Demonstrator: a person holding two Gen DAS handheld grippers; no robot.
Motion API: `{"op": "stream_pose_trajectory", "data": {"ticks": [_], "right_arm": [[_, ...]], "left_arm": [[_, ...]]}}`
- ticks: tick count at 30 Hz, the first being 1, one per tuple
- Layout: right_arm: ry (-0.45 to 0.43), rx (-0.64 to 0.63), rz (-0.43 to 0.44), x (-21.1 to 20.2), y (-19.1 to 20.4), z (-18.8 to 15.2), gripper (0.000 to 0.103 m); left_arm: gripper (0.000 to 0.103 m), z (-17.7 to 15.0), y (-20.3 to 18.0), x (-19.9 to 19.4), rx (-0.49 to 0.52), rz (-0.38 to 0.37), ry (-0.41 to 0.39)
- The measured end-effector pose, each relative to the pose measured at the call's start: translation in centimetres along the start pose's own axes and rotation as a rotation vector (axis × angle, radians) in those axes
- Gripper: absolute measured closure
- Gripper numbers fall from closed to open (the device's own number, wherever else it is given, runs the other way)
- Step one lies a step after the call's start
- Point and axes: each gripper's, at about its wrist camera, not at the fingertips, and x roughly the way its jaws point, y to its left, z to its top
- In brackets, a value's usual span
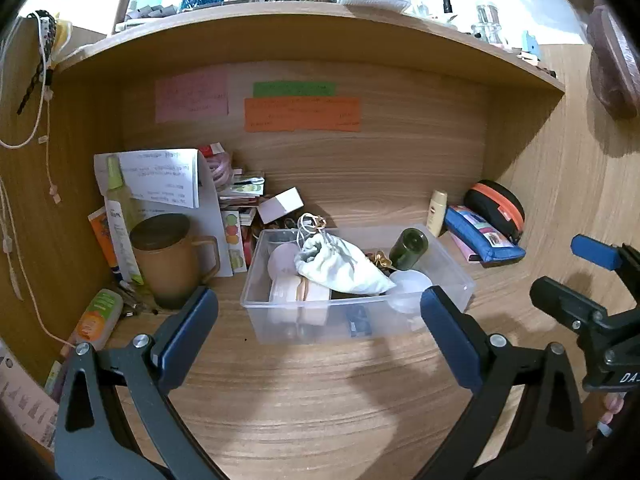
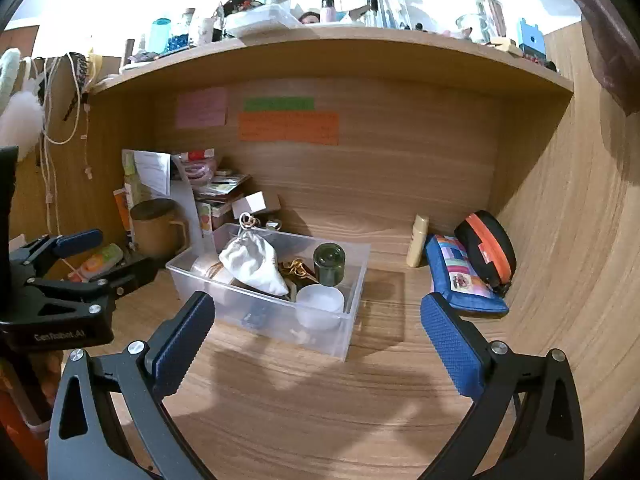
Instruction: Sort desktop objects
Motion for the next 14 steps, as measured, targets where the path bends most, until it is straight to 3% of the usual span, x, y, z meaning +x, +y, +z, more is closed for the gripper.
{"op": "stream_pose_trajectory", "data": {"ticks": [14], "right_arm": [[0.073,0.052,0.029,4.2,-1.6,-0.3,0.000]], "left_arm": [[0.001,0.5,-0.9,1.5,0.055,-0.041,-0.006]]}}
